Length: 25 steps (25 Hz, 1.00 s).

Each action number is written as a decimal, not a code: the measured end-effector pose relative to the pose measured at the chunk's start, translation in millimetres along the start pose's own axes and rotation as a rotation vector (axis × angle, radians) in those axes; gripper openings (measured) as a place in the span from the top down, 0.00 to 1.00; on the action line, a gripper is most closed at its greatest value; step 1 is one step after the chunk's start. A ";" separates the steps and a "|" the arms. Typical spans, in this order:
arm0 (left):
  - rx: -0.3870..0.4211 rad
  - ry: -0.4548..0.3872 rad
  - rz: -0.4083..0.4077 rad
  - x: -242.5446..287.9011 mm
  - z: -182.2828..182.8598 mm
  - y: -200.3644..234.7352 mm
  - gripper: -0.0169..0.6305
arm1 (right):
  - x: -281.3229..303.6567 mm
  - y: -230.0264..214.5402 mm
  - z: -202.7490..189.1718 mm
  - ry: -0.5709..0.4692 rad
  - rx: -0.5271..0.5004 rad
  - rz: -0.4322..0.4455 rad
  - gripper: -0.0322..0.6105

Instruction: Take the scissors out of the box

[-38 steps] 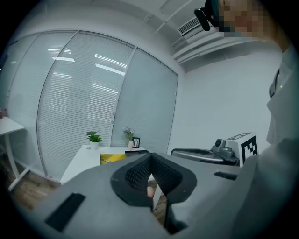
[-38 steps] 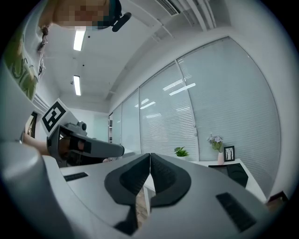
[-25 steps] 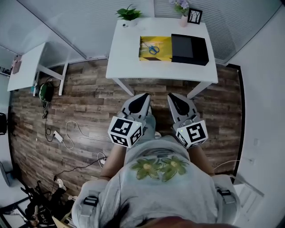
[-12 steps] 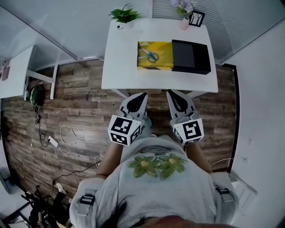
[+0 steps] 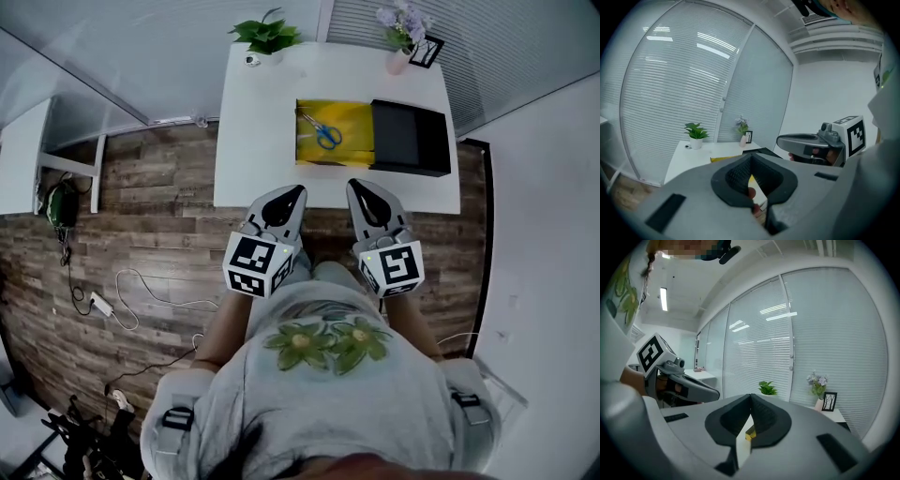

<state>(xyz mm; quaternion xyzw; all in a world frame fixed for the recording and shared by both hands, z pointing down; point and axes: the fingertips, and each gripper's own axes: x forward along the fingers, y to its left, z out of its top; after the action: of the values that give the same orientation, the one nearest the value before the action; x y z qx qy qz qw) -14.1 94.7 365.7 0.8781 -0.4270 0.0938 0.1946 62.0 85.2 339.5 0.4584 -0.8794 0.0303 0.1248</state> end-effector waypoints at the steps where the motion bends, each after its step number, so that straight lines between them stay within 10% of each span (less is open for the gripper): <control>1: 0.000 0.001 -0.002 1.6 1.8 6.2 0.98 | 7.4 -0.3 0.9 0.004 -0.002 -0.001 0.94; 25: -0.037 0.040 0.006 65.7 6.5 82.6 0.98 | 96.8 -43.3 -43.4 0.155 -0.012 0.011 0.94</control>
<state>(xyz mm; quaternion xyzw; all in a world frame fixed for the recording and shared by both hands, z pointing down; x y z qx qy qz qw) -38.5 -1.1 403.1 0.8711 -0.4273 0.1039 0.2188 52.5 -9.9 402.7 0.4489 -0.8698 0.0614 0.1951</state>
